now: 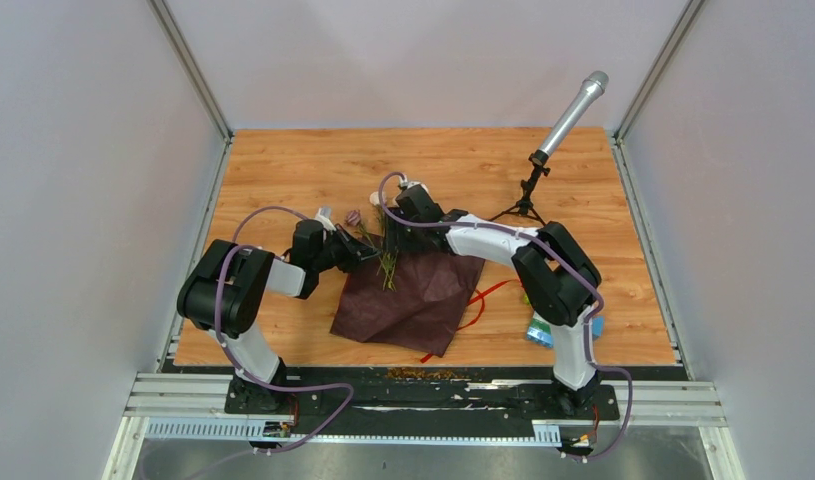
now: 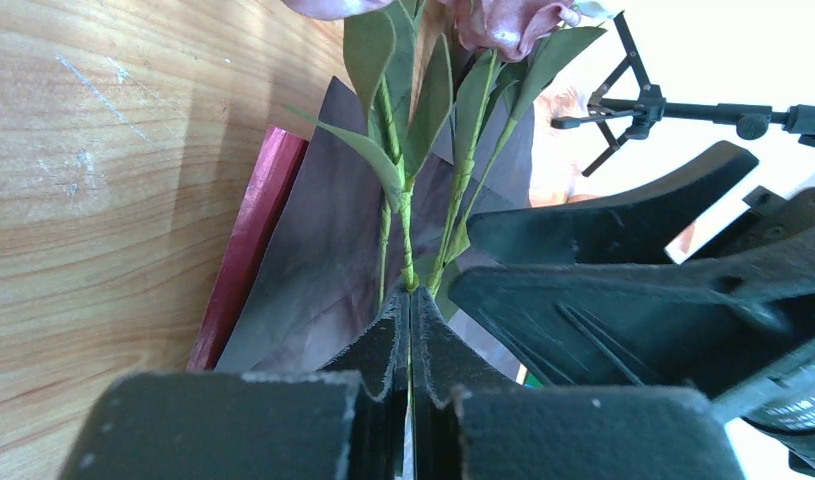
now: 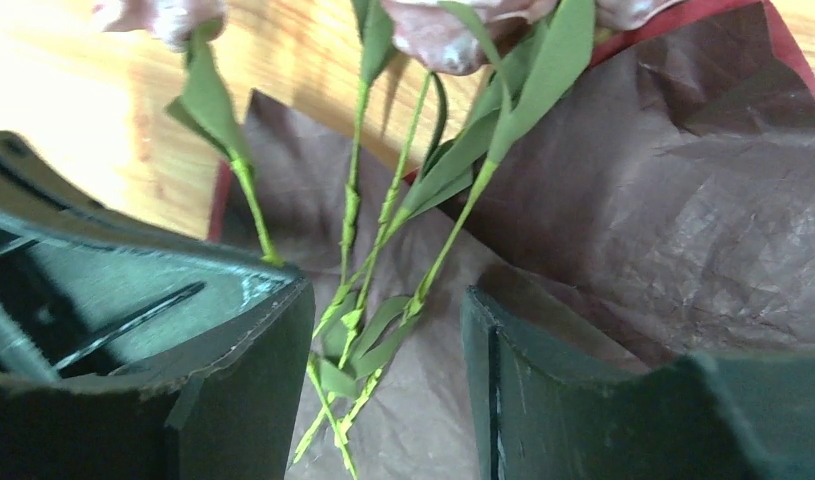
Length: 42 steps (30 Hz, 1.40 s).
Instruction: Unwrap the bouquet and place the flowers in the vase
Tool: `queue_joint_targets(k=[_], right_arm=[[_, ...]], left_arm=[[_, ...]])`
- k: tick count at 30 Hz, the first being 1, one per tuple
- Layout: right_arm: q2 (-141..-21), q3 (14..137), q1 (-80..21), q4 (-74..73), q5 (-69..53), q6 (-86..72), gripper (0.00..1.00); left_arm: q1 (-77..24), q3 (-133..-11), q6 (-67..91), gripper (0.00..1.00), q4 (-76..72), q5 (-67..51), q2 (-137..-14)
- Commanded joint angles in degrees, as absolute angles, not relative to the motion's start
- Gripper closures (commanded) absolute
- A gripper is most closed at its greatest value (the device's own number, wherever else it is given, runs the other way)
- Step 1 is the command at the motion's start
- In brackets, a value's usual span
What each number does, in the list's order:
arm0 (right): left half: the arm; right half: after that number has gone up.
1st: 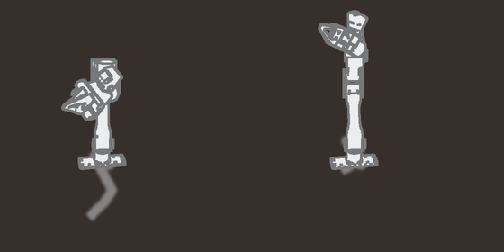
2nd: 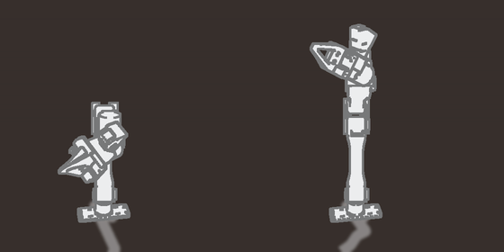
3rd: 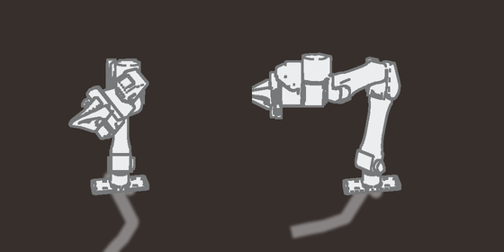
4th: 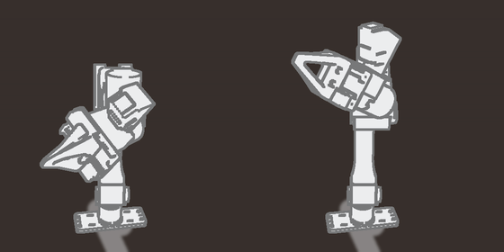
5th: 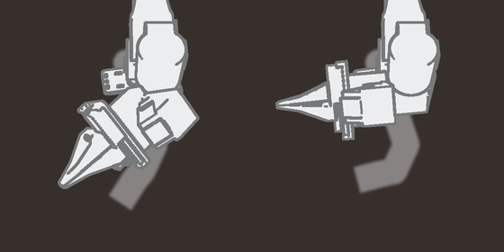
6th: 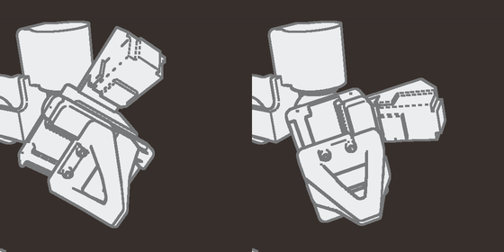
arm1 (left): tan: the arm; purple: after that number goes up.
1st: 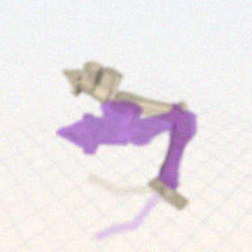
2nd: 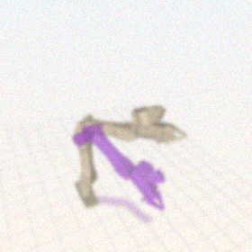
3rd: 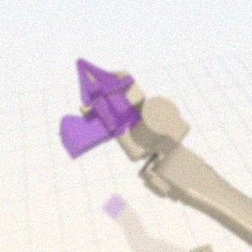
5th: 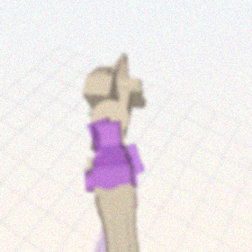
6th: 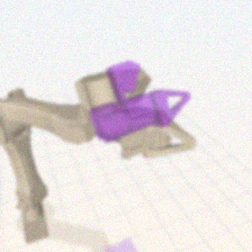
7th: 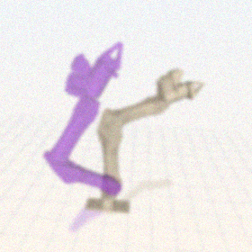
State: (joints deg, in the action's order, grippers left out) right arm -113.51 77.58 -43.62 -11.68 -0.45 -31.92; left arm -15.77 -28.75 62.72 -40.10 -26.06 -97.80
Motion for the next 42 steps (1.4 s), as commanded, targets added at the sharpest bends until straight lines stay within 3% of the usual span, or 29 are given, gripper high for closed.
queue_joint_targets(k=[1,10,18,22,28,30,38,42], right_arm=[[-116.41,82.94,-44.36,-15.50,4.99,-32.71,0.46],[-119.80,84.81,-45.26,-19.40,8.94,-30.15,0.70],[-120.31,83.77,-45.28,-20.13,9.55,-29.80,0.74],[-118.85,83.90,-45.29,-20.17,8.97,-28.51,0.65],[-110.60,83.04,-43.99,-20.67,8.39,-24.05,0.32],[-106.61,81.88,-42.72,-20.94,7.37,-22.66,0.27],[-87.48,72.24,-37.68,-16.91,-7.19,-19.01,0.26],[-80.93,65.86,-30.94,-9.18,-27.53,-23.76,0.29]], left_arm=[[-16.00,-28.05,61.72,1.00,-42.34,-26.03,-95.04],[-16.00,-28.25,57.90,1.00,-37.98,-24.93,-91.67],[-15.50,-29.44,46.67,1.00,-19.24,-15.79,-78.40],[-15.29,-30.49,39.54,1.00,-11.66,-13.58,-69.04],[-15.45,-32.63,32.70,1.00,-7.35,-21.89,-60.50],[-16.03,-32.44,32.28,1.00,-9.22,-24.17,-57.72],[-22.53,-37.03,28.68,1.00,-10.07,-28.67,-55.07],[-26.54,-39.60,29.01,1.00,-12.61,-30.82,-56.38]])
